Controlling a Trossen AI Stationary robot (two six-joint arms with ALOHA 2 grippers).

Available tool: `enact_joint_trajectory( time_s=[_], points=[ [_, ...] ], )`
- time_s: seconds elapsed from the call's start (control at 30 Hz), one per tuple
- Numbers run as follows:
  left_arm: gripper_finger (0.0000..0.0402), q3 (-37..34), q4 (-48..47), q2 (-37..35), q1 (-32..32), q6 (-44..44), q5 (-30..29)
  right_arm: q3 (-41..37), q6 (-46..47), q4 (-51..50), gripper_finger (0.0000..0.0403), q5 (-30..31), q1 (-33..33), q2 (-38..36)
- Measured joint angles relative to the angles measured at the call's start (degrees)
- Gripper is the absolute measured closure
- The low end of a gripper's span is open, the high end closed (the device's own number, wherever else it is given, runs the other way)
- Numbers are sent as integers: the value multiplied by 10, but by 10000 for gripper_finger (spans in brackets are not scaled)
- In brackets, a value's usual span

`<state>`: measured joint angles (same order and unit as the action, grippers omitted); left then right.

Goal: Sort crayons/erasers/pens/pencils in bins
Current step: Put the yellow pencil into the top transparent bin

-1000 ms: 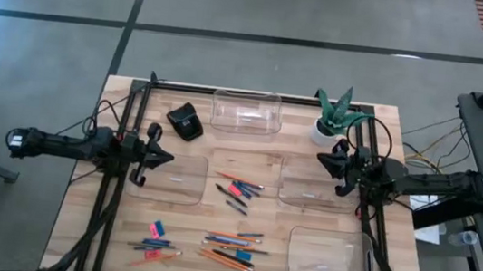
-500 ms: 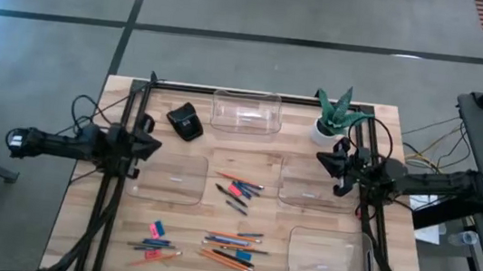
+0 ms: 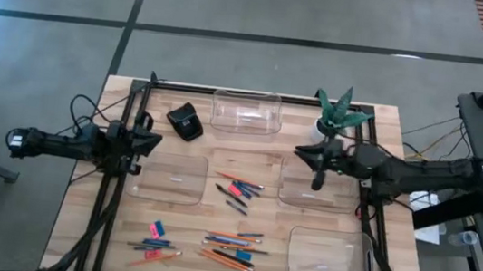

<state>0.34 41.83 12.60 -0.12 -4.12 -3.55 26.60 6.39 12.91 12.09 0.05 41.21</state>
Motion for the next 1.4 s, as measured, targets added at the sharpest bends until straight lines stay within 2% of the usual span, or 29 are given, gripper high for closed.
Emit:
enact_joint_trajectory(
  time_s=[0.13,0.23,0.33,0.5,0.57,0.87,1.0,1.1,1.23,1.4],
  points=[
    [402,0,11,0,0,4,1,54,12,-31,309,3,0,44],
    [402,0,13,0,0,4,0,89,49,-52,292,34,0,79],
    [402,0,21,-1,0,0,0,124,94,-92,283,100,0,111],
    [402,0,51,-1,0,-1,0,189,102,-183,280,211,0,167],
    [402,0,58,-1,0,0,0,210,91,-210,280,231,0,191],
    [402,0,57,5,0,-1,0,293,81,-235,280,220,0,293],
    [402,0,57,5,0,-6,1,340,25,-245,280,218,0,339],
    [402,0,57,7,0,-39,1,387,9,-291,282,218,0,377],
    [402,0,55,9,0,-76,1,461,45,-386,278,217,-1,427],
    [402,0,51,15,0,-106,0,543,77,-482,275,179,-1,495]
  ],
)
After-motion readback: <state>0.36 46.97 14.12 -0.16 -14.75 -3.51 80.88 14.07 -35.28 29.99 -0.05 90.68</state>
